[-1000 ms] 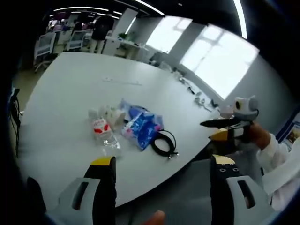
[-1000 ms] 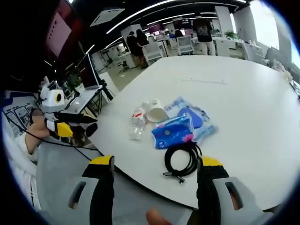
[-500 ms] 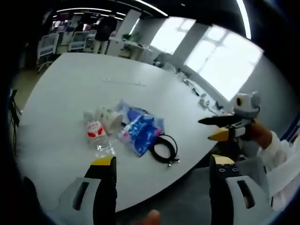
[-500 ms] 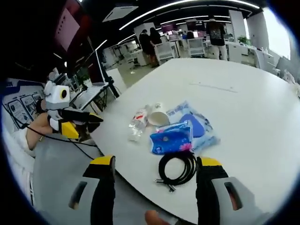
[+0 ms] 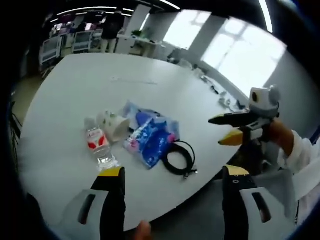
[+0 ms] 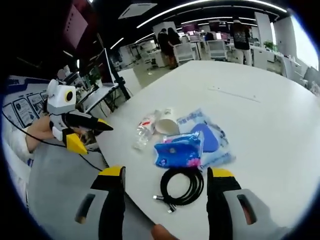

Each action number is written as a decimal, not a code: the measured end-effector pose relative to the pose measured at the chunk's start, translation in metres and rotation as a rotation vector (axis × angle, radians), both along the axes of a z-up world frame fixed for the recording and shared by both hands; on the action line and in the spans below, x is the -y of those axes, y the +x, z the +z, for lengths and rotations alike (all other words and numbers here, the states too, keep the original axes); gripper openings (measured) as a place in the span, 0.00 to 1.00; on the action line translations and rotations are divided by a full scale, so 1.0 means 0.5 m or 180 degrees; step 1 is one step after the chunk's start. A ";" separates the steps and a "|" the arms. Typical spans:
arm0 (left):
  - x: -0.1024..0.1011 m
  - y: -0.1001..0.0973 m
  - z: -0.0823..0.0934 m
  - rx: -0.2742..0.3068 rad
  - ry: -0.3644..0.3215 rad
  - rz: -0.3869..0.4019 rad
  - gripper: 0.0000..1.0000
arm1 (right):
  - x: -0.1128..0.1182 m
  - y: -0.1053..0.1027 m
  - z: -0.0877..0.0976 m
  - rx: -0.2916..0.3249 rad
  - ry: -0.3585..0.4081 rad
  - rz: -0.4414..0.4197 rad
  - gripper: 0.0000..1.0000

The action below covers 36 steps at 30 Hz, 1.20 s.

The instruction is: Arrange the tabletop items into an orderly group along one side of the table until the central work area is clear of visible clutter.

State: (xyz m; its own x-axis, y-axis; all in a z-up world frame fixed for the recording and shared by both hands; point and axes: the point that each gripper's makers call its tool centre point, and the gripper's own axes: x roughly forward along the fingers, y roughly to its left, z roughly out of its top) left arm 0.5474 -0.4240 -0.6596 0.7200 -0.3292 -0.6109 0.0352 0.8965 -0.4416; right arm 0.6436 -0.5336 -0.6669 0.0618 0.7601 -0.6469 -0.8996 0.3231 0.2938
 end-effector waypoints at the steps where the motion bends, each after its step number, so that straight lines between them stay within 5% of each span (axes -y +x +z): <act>1: 0.002 0.003 0.000 -0.0006 -0.0010 0.0025 0.76 | 0.000 0.002 -0.001 0.0004 -0.0012 0.0019 0.63; 11: 0.016 0.021 -0.031 -0.0197 -0.0053 0.0106 0.76 | -0.011 0.050 -0.015 0.0026 -0.0019 0.0139 0.62; 24: -0.004 0.043 -0.057 -0.0339 -0.0065 0.0231 0.75 | -0.028 0.063 -0.062 -0.0153 0.0008 0.0153 0.62; 36: -0.003 0.075 -0.127 -0.0615 -0.0082 0.0401 0.61 | -0.031 0.094 -0.080 -0.0077 -0.0072 0.0147 0.61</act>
